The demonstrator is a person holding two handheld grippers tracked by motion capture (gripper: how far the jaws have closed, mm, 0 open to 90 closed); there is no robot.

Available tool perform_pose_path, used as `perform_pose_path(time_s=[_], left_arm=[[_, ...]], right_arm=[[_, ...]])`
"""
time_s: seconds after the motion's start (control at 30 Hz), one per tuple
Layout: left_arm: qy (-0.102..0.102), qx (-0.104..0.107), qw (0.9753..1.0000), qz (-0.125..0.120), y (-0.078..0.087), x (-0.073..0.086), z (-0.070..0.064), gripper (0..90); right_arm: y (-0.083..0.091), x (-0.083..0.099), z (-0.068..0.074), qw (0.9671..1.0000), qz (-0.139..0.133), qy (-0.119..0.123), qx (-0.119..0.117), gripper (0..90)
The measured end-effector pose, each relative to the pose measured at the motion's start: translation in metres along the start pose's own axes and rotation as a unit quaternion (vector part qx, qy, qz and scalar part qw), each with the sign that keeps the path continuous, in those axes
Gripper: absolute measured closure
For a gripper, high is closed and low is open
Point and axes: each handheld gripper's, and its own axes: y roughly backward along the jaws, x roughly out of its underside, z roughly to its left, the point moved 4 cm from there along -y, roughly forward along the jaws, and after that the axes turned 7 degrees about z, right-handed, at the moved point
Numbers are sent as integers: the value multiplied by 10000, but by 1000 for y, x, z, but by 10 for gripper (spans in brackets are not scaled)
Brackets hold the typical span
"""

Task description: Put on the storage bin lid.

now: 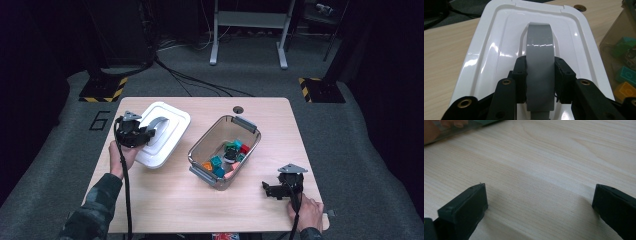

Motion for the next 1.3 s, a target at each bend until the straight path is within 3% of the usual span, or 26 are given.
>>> perform_pose_path(time_s=[0.43, 0.8, 1.03, 1.3], left_arm=[[-149, 169, 9996, -168, 21, -31, -22, 670], [-455, 342, 9980, -266, 39, -61, -56, 670], [-512, 451, 9972, -308, 41, -69, -71, 671], [-505, 753, 9956, -245, 32, -74, -96, 670]], right_arm=[[0, 0, 0, 10000, -1, -3, 0, 0], [0, 0, 0, 10000, -8, -24, 2, 0], [0, 0, 0, 10000, -5, -27, 4, 0], [0, 0, 0, 10000, -9, -31, 0, 0]])
